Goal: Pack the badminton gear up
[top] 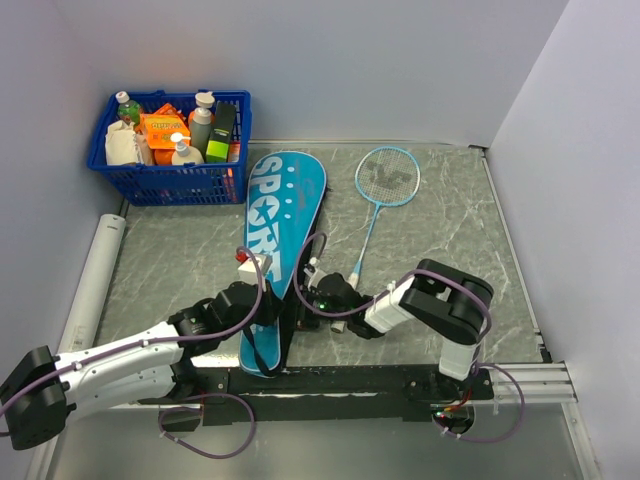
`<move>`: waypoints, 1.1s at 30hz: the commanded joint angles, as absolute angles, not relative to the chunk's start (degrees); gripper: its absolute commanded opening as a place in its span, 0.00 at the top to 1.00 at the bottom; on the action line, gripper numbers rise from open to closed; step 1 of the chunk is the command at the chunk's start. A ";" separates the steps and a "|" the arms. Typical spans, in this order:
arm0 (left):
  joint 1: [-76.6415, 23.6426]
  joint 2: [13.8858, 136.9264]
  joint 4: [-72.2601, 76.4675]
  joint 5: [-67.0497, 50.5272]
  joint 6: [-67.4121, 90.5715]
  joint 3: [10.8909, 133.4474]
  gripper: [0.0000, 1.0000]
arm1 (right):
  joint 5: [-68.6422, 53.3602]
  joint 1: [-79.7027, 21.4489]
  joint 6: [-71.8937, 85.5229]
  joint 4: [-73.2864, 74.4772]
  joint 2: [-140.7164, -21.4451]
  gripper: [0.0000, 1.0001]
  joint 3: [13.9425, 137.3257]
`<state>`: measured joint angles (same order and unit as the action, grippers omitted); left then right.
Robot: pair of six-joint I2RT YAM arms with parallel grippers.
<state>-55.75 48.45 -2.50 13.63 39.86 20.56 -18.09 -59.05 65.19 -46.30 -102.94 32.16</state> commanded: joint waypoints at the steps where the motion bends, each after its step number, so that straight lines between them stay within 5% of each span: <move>1: -56.16 45.97 1.41 13.18 40.69 21.36 0.99 | -18.37 -60.12 67.06 -54.39 -105.46 0.71 35.51; 10: -56.16 42.28 0.09 13.97 41.31 20.48 0.99 | -23.20 -58.89 63.73 -59.59 -107.06 0.55 35.95; 14: -56.16 41.57 -1.49 14.68 41.40 20.21 0.99 | -21.54 -57.83 58.81 -48.48 -100.74 0.46 33.49; 27: -55.99 39.20 -2.99 17.75 40.52 20.48 0.99 | -0.20 -55.99 44.74 -3.20 -72.79 0.40 34.97; 33: -55.90 39.55 -2.29 16.96 40.43 20.65 0.99 | 2.38 -40.63 41.49 10.36 -68.56 0.43 36.38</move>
<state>-55.86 40.21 -5.41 16.45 40.14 19.92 -2.59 -50.19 45.63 -2.22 -71.02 34.24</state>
